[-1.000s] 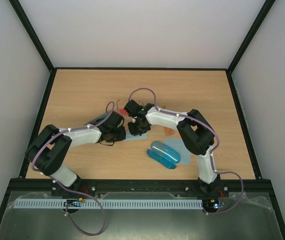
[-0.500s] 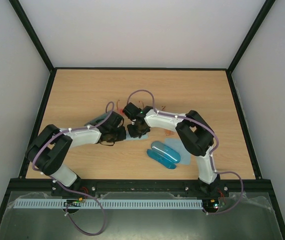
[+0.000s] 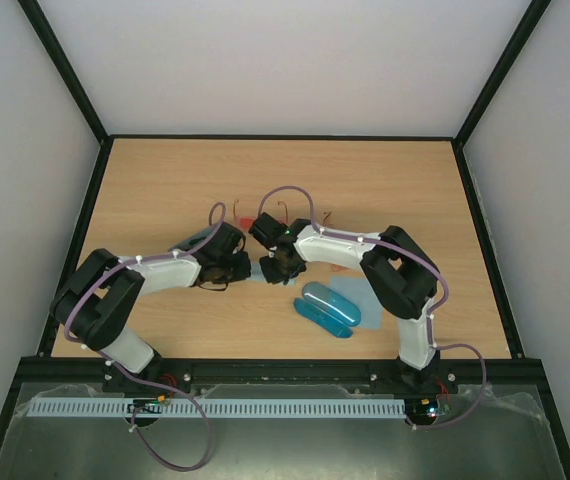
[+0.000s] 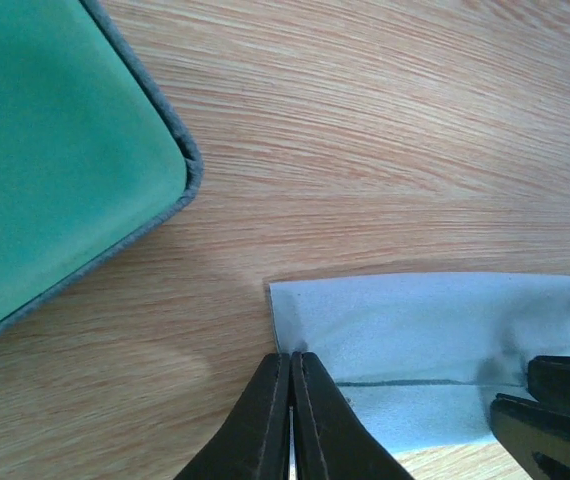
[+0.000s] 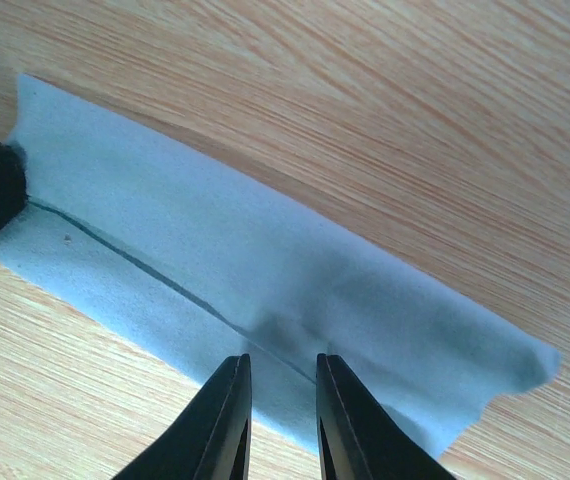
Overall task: Organize the sunglasses
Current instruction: Adjust the glasses cleaning cloth at the center of the board.
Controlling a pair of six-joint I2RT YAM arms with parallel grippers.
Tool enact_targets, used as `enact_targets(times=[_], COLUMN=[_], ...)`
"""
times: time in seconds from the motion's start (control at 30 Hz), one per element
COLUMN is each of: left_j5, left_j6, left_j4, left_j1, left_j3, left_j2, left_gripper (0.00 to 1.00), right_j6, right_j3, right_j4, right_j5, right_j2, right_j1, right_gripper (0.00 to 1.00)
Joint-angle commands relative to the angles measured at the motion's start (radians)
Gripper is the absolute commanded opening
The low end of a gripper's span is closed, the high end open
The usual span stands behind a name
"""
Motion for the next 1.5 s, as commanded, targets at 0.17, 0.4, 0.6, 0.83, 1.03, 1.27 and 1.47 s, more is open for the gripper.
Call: enact_targets(times=[0.17,0.4,0.6,0.83,1.03,1.27,1.47], left_j5=[-0.024,-0.031,-0.024,-0.044,-0.045,-0.048,-0.038], left_j6=[0.021,0.034,0.047,0.075,0.077,0.082,0.084], left_j4=[-0.086,-0.114,-0.103,-0.111,-0.103,-0.102,-0.088], left_j1=[0.019,0.027,0.027,0.027,0.026,0.026,0.025], left_j3=[0.001,0.029,0.041,0.083,0.113,0.126,0.129], left_j2=[-0.064,-0.082,-0.042,0.012,0.051,0.068,0.098], left_gripper=[0.39,0.39,0.37,0.28,0.23,0.21,0.15], right_j6=[0.007,-0.011,-0.016,-0.012,-0.013,-0.013,-0.015], right_j3=[-0.03,-0.061,-0.086,-0.085,-0.081,-0.08,-0.073], right_j4=[-0.05,-0.038,-0.023,-0.014,-0.01,-0.001,0.004], right_j5=[-0.001,-0.005,-0.003,-0.011,-0.009,-0.007,-0.002], right_j2=[-0.098,-0.118,-0.111,-0.089,-0.064,-0.032,-0.013], right_j1=[-0.071,-0.125,-0.142,-0.143,-0.142,-0.143,-0.142], right_gripper=[0.23,0.24,0.24,0.24,0.24,0.24,0.23])
